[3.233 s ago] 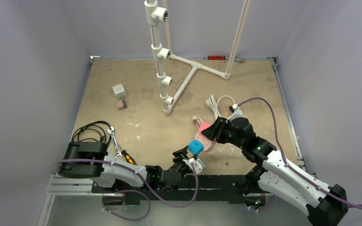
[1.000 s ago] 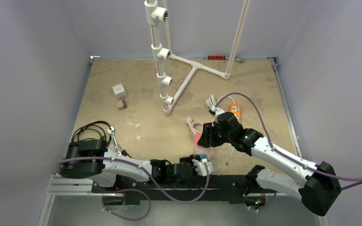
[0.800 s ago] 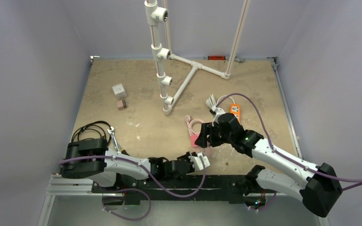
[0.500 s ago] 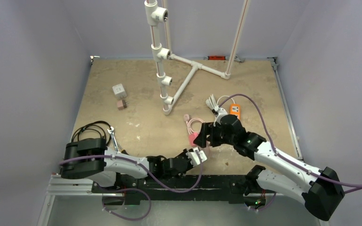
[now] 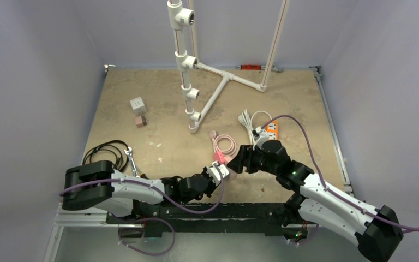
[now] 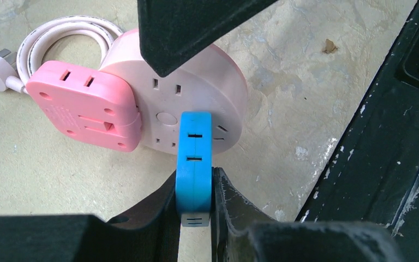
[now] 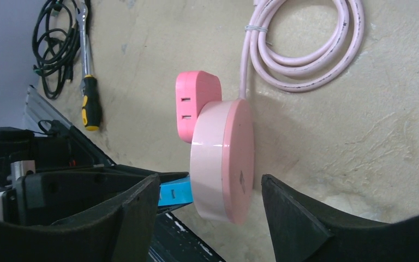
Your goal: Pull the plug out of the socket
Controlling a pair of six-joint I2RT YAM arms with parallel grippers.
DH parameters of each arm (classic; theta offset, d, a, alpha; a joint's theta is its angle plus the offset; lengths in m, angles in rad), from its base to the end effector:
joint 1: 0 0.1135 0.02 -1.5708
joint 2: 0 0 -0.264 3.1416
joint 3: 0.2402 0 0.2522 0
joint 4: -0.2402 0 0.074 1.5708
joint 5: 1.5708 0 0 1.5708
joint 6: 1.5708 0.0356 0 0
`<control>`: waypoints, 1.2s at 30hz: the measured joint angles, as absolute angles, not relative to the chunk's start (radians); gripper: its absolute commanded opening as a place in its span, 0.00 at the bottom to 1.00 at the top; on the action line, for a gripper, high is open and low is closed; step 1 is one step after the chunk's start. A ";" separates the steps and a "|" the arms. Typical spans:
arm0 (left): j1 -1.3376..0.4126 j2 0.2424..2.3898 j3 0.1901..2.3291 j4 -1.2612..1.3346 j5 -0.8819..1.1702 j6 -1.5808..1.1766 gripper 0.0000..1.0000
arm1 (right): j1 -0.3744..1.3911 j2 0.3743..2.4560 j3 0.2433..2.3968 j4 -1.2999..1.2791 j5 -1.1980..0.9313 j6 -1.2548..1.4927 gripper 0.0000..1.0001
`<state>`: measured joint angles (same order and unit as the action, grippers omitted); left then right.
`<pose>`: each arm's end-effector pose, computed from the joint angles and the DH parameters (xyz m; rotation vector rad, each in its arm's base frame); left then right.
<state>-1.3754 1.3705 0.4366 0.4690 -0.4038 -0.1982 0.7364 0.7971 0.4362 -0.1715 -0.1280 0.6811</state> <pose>0.0636 -0.2492 0.1631 0.9139 1.8310 -0.5938 0.1304 0.1243 0.2165 -0.1449 2.2523 0.9487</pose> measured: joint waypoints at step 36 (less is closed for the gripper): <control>-1.332 1.464 0.511 0.485 -0.412 -0.233 0.00 | 0.877 1.000 0.461 -0.052 0.158 0.664 0.00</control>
<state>-1.3315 1.4643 0.5106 0.4847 -0.4122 -0.2329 0.8768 1.0000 0.4614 -0.0517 0.1577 0.6643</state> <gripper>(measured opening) 0.194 0.385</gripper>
